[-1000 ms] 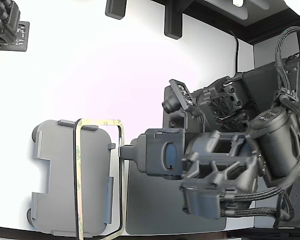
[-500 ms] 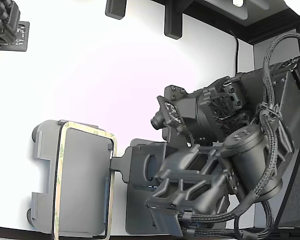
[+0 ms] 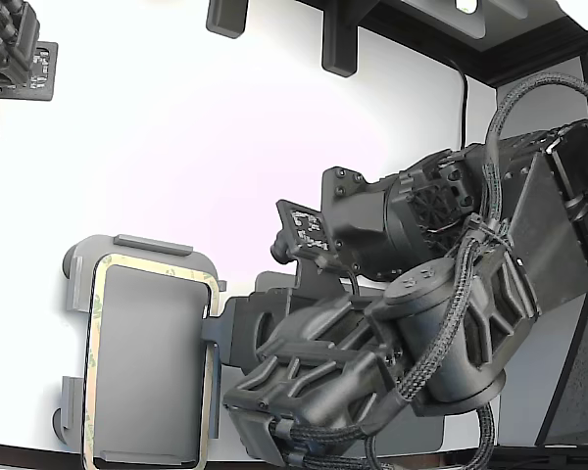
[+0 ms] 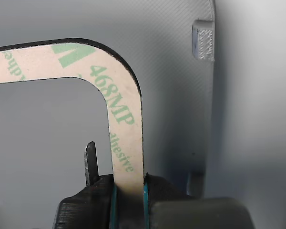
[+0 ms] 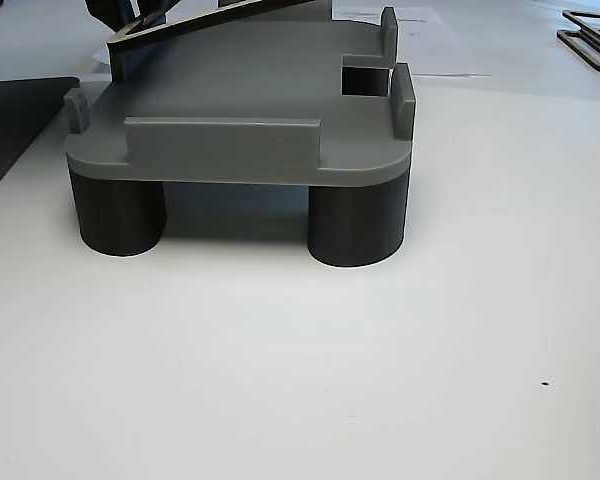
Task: Move top rectangular frame to the holder.
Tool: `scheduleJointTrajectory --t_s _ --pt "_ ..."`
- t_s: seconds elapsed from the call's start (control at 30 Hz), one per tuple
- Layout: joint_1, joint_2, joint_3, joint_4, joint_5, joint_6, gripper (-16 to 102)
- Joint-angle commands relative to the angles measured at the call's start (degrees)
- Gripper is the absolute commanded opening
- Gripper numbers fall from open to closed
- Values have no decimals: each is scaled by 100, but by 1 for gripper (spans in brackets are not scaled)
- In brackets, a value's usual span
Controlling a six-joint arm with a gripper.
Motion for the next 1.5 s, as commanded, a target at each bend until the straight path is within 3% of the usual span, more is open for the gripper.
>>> scheduleJointTrajectory --t_s 0.0,1.47 --pt "-158 97 -316 141 9 -220 -13" --pt "-422 9 202 0 -272 -185 -12"
